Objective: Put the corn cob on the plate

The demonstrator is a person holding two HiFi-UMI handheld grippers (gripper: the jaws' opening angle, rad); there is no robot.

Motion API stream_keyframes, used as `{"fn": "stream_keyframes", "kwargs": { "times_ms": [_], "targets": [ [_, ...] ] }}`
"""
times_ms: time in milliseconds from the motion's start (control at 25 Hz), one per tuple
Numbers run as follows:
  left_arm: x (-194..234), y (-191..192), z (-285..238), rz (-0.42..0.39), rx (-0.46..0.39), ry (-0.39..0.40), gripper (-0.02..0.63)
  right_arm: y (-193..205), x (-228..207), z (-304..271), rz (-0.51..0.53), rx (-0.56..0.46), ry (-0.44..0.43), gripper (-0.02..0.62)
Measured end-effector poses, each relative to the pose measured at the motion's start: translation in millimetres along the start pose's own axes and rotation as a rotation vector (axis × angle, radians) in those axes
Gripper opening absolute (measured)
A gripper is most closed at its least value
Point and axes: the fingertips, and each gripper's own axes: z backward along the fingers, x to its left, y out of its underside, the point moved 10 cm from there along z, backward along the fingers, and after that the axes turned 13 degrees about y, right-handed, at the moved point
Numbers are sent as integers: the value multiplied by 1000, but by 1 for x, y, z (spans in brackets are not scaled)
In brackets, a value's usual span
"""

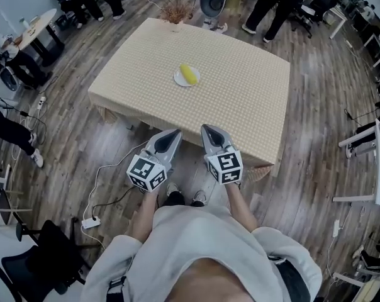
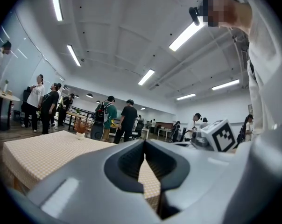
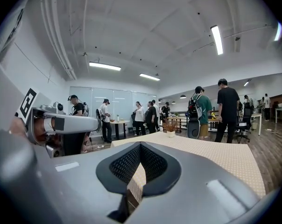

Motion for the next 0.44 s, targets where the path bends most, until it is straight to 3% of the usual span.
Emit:
{"fn": "stream_keyframes", "kwargs": {
  "times_ms": [440],
  "targets": [
    [-8,-6,-2,-21,-6,-8,8,-8,-2,2,19,-26,-20,-3]
  ]
}}
